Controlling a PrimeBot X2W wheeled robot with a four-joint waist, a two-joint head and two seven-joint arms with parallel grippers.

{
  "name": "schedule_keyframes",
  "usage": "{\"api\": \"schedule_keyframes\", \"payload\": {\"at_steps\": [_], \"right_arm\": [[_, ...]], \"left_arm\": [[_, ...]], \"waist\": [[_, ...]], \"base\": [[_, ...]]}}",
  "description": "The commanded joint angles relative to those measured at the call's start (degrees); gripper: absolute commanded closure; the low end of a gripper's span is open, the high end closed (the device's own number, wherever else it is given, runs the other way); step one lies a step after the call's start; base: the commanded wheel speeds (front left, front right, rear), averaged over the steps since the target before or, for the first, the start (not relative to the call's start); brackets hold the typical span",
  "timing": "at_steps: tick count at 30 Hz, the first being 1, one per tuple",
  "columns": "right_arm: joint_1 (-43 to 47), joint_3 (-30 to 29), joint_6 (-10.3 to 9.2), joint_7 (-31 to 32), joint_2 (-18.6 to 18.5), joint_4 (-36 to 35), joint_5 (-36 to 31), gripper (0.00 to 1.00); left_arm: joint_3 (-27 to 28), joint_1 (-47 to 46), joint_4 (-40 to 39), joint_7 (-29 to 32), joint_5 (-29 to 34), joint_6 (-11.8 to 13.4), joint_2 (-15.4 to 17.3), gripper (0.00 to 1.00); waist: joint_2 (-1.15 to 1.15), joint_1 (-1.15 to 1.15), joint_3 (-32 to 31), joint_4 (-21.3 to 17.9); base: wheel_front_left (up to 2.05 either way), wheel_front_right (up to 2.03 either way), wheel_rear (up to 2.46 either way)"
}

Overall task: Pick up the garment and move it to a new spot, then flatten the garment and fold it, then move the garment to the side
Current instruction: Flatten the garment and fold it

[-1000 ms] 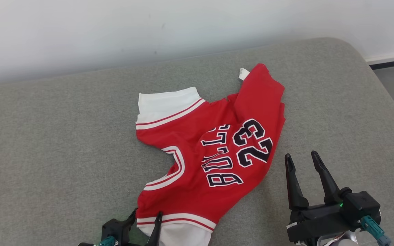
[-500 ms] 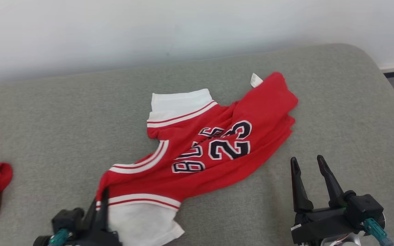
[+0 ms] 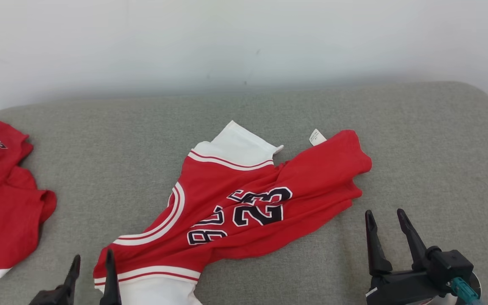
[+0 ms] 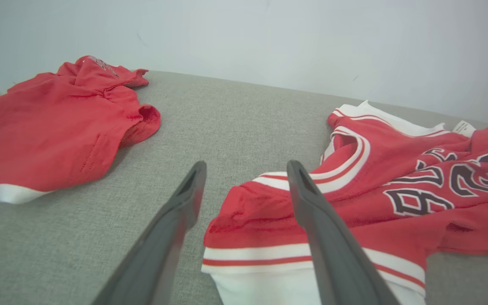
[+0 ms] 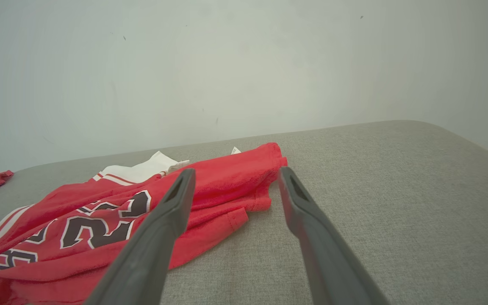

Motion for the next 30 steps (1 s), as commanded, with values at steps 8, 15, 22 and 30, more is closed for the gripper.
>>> {"api": "schedule_keyframes", "payload": {"at_steps": [8, 15, 22, 30], "right_arm": [[0.9, -1.5, -0.13, 0.3, -1.2, 1.8, -0.4, 0.00], [-0.8, -0.1, -0.13, 1.8, -3.7, 6.3, -0.3, 0.00], [-7.8, 2.7, -0.13, 4.9, -7.8, 17.3, 1.3, 0.00], [-15.9, 5.7, -0.13, 4.8, -9.9, 29.8, 3.9, 0.00]], "left_arm": [[3.7, 1.8, -12.8, -0.5, 5.5, 1.5, -1.4, 0.00], [3.5, 3.9, -16.5, -0.6, 11.7, 2.1, 0.6, 0.00], [3.4, 5.1, -16.8, -0.3, 11.6, 1.7, 1.3, 0.00], [4.4, 3.5, -16.9, -0.5, 9.3, 0.6, 0.9, 0.00]], "waist": [[0.00, 0.00, -1.3, 2.3], [0.00, 0.00, -1.1, 3.6], [0.00, 0.00, -0.1, 5.7], [0.00, 0.00, 1.0, 8.4]], "base": [[0.00, 0.00, 0.00], [0.00, 0.00, 0.00], [0.00, 0.00, 0.00], [0.00, 0.00, 0.00]]}}
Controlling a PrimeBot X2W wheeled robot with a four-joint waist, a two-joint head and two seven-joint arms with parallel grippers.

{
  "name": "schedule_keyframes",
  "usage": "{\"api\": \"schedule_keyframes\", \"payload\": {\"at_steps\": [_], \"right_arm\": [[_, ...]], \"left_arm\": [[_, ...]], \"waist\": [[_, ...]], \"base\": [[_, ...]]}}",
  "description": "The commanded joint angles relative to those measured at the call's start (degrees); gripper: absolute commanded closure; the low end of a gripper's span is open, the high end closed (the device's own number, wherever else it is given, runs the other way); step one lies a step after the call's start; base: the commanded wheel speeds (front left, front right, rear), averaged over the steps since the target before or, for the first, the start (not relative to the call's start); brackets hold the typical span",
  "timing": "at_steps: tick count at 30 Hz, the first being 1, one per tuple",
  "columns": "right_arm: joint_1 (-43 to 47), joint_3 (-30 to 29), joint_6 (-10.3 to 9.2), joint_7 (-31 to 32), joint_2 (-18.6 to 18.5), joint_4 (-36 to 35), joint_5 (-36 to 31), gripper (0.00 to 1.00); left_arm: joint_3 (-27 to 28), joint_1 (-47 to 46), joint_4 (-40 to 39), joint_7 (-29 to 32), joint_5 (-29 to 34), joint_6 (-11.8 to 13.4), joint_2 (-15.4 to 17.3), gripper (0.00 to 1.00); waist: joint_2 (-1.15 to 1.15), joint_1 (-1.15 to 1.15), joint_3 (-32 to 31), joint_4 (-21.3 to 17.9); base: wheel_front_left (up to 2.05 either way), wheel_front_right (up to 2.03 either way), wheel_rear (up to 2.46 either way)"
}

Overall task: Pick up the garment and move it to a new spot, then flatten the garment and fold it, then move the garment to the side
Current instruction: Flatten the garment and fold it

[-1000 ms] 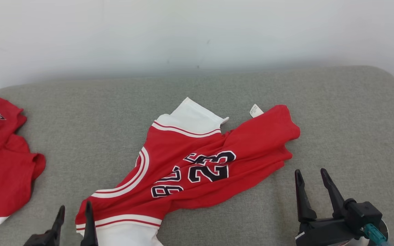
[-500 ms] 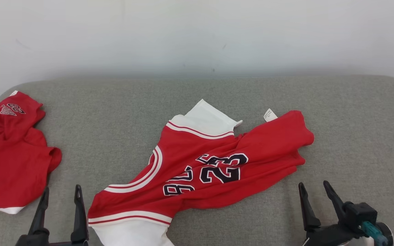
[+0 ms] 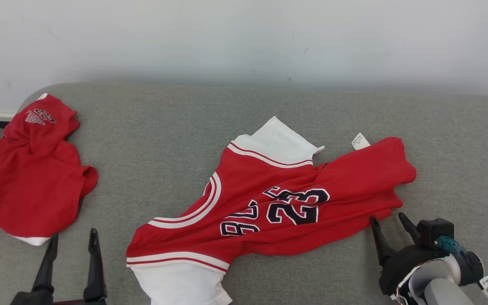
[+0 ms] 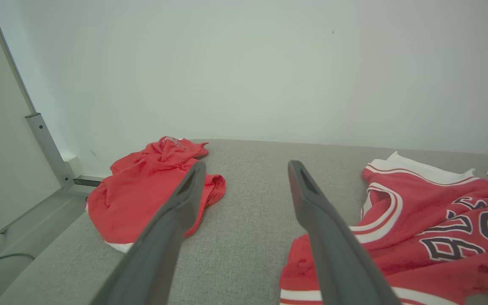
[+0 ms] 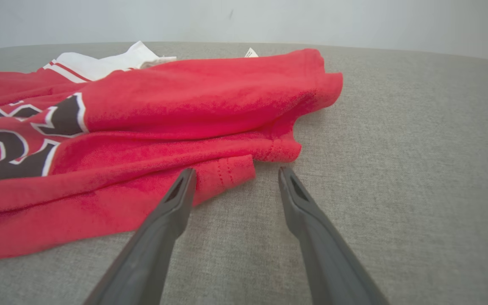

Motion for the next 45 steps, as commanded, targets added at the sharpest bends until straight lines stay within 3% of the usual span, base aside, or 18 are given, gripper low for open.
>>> {"api": "schedule_keyframes", "payload": {"at_steps": [1, 3, 4, 5, 6, 7, 12, 16, 21, 25, 31, 35, 39, 45], "right_arm": [[-1.5, 0.7, -0.13, -0.6, 0.0, 1.9, 0.9, 0.00], [-3.2, 1.6, -0.13, -1.4, 0.0, 4.9, 1.2, 0.00], [-3.9, 2.2, -0.13, -1.5, 0.3, 6.4, 1.9, 0.16], [-3.9, 2.2, -0.13, -1.5, 0.3, 6.4, 1.9, 0.16], [-4.7, 2.8, -0.13, -2.0, 0.5, 7.6, 2.3, 0.70], [-5.4, 3.1, -0.13, -2.6, 0.4, 8.4, 2.6, 1.00], [-6.2, 3.8, -0.13, -5.0, -0.4, 11.1, 4.7, 1.00], [-4.2, 2.2, -0.13, -6.0, -2.1, 8.6, 6.3, 1.00], [2.5, -0.5, -0.13, -5.8, -4.2, 0.4, 7.8, 1.00], [9.9, -3.3, -0.13, -1.5, -4.5, -8.9, 8.0, 1.00], [17.1, -6.9, -0.13, 6.5, -2.0, -23.3, 6.8, 1.00], [16.2, -6.8, -0.13, 10.4, -1.2, -28.3, 5.9, 1.00], [11.7, -5.9, -0.13, 13.5, -2.1, -27.0, 5.4, 1.00], [0.6, -4.7, -0.13, 13.8, -2.8, -15.9, 4.4, 1.00]], "left_arm": [[0.7, -0.7, 0.3, -0.3, -0.5, 0.0, -0.1, 0.00], [1.2, -0.8, 1.1, -0.3, -0.7, -0.6, 0.2, 0.00], [1.2, -0.8, 1.6, -0.3, -0.9, -0.8, 0.2, 0.00], [1.2, -0.8, 1.6, -0.3, -0.9, -0.8, 0.2, 0.00], [1.1, -0.8, 2.1, -0.3, -1.1, -1.3, 0.2, 0.00], [1.4, -1.0, 2.5, -0.3, -1.1, -1.4, 0.3, 0.00], [3.3, 0.0, 3.2, -0.3, -1.3, -1.2, -0.4, 0.00], [4.9, 1.5, 2.5, -0.3, -1.3, -0.9, -1.4, 0.00], [6.3, 3.1, 1.9, -0.3, -0.8, -0.9, -2.4, 0.00], [6.9, 3.3, 1.8, -0.3, -0.4, -1.3, -3.0, 0.00], [7.4, 2.8, 2.2, -0.3, 0.3, -2.0, -3.9, 0.00], [7.2, 2.3, 2.8, -0.3, 1.0, -2.5, -4.4, 0.00], [6.6, 1.4, 3.3, -0.3, 1.4, -3.3, -4.9, 0.00], [5.2, -0.3, 4.7, -0.3, 2.1, -4.6, -5.7, 0.00]], "waist": [[0.00, 0.00, 0.6, 0.8], [0.00, 0.00, 0.9, 1.1], [0.00, 0.00, 1.0, 1.2], [0.00, 0.00, 1.0, 1.2], [0.00, 0.00, 1.0, 1.2], [0.00, 0.00, 1.0, 1.3], [0.00, 0.00, 0.1, 0.4], [0.00, 0.00, -0.8, -0.8], [0.00, 0.00, -1.6, -2.6], [0.00, 0.00, -1.6, -3.9], [0.00, 0.00, -1.5, -5.1], [0.00, 0.00, -2.0, -4.6], [0.00, 0.00, -1.9, -2.9], [0.00, 0.00, -0.9, 0.7]], "base": [[0.00, 0.00, 0.00], [0.00, 0.00, 0.00], [0.00, 0.00, 0.00], [0.00, 0.00, 0.00], [0.00, 0.00, 0.00], [0.00, 0.00, 0.00], [0.00, 0.00, 0.00], [0.00, 0.00, 0.00], [0.00, 0.00, 0.00], [0.00, 0.00, 0.00], [0.00, 0.00, 0.00], [0.00, 0.00, 0.00], [0.00, 0.00, 0.00], [0.00, 0.00, 0.00]]}}
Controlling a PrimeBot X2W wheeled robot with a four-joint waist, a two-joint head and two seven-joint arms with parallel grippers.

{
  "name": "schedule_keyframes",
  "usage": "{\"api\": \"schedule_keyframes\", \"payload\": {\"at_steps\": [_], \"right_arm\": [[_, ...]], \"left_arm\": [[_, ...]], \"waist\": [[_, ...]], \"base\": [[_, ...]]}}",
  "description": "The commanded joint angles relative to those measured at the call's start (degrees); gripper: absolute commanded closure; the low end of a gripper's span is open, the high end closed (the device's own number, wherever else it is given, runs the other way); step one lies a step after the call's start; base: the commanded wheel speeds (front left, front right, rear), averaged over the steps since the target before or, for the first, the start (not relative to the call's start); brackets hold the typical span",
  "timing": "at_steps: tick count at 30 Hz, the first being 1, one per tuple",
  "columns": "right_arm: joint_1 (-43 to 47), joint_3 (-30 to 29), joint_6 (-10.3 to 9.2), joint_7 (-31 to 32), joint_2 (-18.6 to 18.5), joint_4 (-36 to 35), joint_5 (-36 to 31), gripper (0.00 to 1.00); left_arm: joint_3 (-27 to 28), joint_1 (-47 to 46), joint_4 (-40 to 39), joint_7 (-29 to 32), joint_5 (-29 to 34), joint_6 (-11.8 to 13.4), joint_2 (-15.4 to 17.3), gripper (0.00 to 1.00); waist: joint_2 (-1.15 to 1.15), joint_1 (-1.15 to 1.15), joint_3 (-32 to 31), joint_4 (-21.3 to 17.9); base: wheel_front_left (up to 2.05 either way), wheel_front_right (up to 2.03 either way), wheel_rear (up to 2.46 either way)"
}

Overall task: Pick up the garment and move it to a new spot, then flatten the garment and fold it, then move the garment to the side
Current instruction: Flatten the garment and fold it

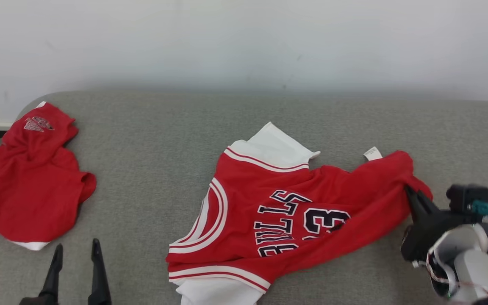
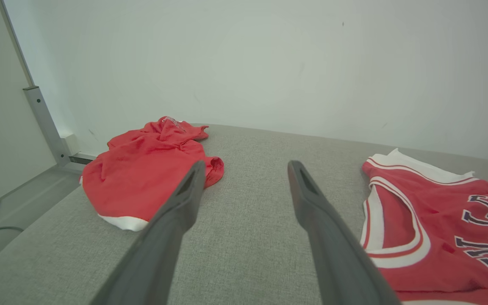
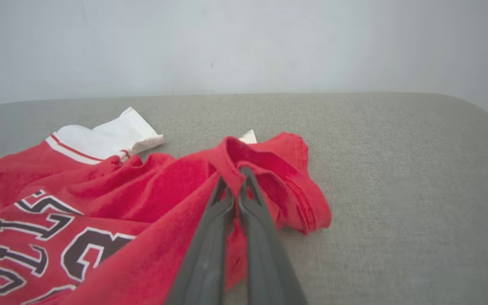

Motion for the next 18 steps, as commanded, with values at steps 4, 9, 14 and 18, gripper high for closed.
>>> {"api": "schedule_keyframes", "payload": {"at_steps": [4, 9, 14, 18], "right_arm": [[-7.0, 0.4, -0.13, -2.8, 0.6, 9.6, -0.8, 1.00], [-12.3, 2.2, -0.13, -9.6, 1.2, 19.3, -1.3, 0.00], [-13.3, 5.7, -0.13, -16.1, 0.9, 22.6, 0.2, 0.00], [-11.2, 8.1, -0.13, -19.1, -0.2, 21.1, 3.0, 0.00]], "left_arm": [[-1.0, -1.5, 1.0, -0.2, 0.7, -0.9, -0.6, 0.00], [-1.6, -2.5, 2.4, -0.2, 1.2, -1.5, -1.1, 0.00], [-0.7, -1.3, 2.5, -0.2, 1.2, -1.3, -1.6, 0.00], [0.0, -0.8, 2.2, -0.2, 1.5, -1.3, -1.6, 0.00]], "waist": [[0.00, 0.00, 1.1, 3.3], [0.00, 0.00, 1.0, 4.5], [0.00, 0.00, 0.5, 2.6], [0.00, 0.00, -0.1, 0.6]], "base": [[0.00, 0.00, 0.00], [0.00, 0.00, 0.00], [0.00, 0.00, 0.00], [0.00, 0.00, 0.00]]}}
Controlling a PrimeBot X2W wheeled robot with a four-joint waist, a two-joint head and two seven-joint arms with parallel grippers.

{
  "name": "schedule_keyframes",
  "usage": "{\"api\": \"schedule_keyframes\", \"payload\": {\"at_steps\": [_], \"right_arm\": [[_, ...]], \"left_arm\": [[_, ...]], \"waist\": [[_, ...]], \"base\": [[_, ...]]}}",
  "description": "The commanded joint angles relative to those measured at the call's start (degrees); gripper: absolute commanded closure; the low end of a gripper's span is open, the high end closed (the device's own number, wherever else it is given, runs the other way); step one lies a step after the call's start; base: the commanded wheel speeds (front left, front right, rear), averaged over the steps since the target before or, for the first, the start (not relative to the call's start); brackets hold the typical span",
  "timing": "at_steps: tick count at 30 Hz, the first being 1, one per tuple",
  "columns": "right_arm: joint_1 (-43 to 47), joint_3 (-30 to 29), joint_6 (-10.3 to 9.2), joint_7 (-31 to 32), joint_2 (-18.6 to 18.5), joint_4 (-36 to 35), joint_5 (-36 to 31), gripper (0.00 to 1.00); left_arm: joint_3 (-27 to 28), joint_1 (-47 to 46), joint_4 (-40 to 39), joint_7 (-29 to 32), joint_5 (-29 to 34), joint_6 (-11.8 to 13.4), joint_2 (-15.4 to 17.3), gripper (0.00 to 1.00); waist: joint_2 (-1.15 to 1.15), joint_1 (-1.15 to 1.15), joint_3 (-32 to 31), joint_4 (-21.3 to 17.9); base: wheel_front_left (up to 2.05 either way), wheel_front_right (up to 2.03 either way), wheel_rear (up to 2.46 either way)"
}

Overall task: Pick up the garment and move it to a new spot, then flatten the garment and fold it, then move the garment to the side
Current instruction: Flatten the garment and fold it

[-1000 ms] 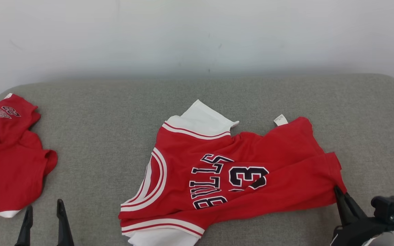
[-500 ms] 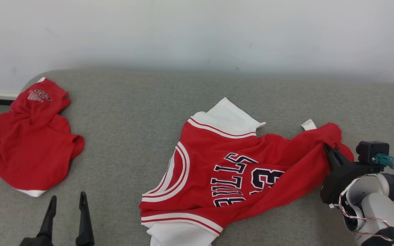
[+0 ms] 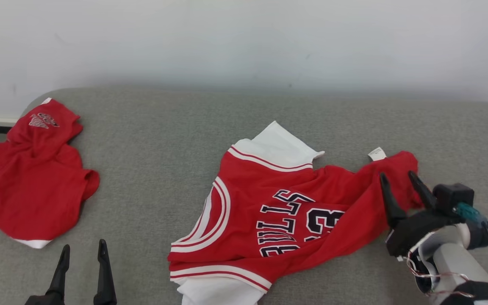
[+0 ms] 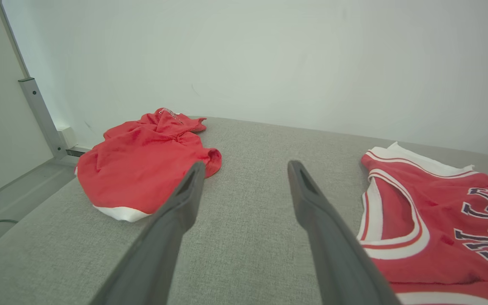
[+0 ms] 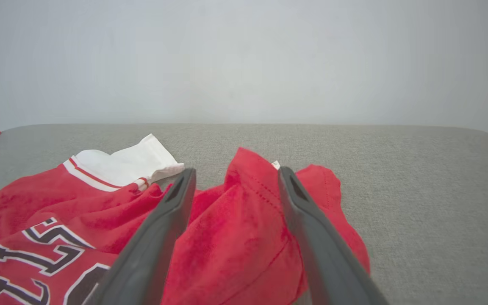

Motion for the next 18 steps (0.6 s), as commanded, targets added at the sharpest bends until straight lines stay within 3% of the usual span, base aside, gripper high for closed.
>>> {"api": "schedule_keyframes", "payload": {"at_steps": [1, 8, 12, 18], "right_arm": [[1.9, 0.5, -0.13, -0.7, -0.8, -1.1, 1.1, 0.00], [11.5, -0.9, -0.13, -1.8, -4.0, -11.3, 4.5, 0.00], [16.5, -3.5, -0.13, 0.3, -2.6, -15.5, 5.5, 0.00], [17.5, -4.6, -0.13, 3.8, -0.8, -13.7, 5.8, 0.00]], "left_arm": [[0.2, 0.4, -0.3, -0.2, 0.5, 0.1, 0.0, 0.00], [0.9, 1.2, -1.5, -0.2, 0.8, 0.1, -0.3, 0.00], [1.4, 1.3, -1.8, -0.2, 1.0, -0.1, -0.4, 0.00], [1.1, -0.1, -1.4, -0.2, 1.3, -0.5, -0.6, 0.00]], "waist": [[0.00, 0.00, -0.7, -1.5], [0.00, 0.00, -0.4, -3.4], [0.00, 0.00, 0.1, -4.1], [0.00, 0.00, 0.9, -3.8]], "base": [[0.00, 0.00, 0.00], [0.00, 0.00, 0.00], [0.00, 0.00, 0.00], [0.00, 0.00, 0.00]]}}
